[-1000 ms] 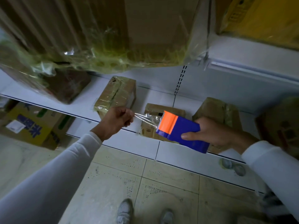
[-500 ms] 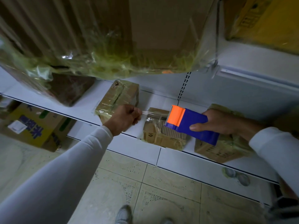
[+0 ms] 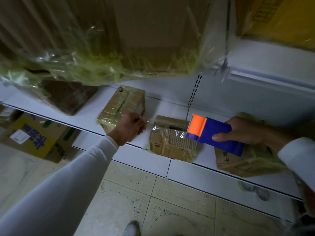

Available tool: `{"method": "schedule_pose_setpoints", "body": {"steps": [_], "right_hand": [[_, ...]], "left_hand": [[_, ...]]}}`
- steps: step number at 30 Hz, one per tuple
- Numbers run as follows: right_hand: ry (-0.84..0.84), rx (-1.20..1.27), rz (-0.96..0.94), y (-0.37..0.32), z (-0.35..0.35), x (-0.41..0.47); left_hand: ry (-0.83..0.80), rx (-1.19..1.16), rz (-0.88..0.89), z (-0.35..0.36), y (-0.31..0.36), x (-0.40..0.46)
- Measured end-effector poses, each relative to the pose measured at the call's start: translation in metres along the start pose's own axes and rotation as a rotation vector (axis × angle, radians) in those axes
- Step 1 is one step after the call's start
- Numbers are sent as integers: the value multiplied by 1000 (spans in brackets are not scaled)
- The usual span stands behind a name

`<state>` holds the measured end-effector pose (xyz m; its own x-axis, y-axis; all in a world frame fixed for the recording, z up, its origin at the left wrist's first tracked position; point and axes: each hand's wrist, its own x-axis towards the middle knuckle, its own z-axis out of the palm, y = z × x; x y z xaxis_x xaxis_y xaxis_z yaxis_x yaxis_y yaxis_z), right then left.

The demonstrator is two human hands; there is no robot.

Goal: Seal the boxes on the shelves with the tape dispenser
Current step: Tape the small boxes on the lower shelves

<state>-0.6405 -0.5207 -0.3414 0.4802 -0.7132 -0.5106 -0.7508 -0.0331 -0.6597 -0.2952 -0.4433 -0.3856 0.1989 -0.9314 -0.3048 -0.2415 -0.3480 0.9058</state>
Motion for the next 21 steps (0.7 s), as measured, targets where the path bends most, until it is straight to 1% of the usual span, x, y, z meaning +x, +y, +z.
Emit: {"method": "schedule_pose_setpoints", "body": {"steps": [6,10,14,21], "right_hand": [[-26,0,3,-6,2,5],[8,-133,79,-10,6,11],[-1,-154,134,-16,10,15],[22,-282,199,-24,20,18]], "left_hand": [[34,-34,-49,3,2,8],[33,23,-126,17,-7,13],[49,-34,-225,28,-16,19],[45,-47,-287,43,-22,24]]}}
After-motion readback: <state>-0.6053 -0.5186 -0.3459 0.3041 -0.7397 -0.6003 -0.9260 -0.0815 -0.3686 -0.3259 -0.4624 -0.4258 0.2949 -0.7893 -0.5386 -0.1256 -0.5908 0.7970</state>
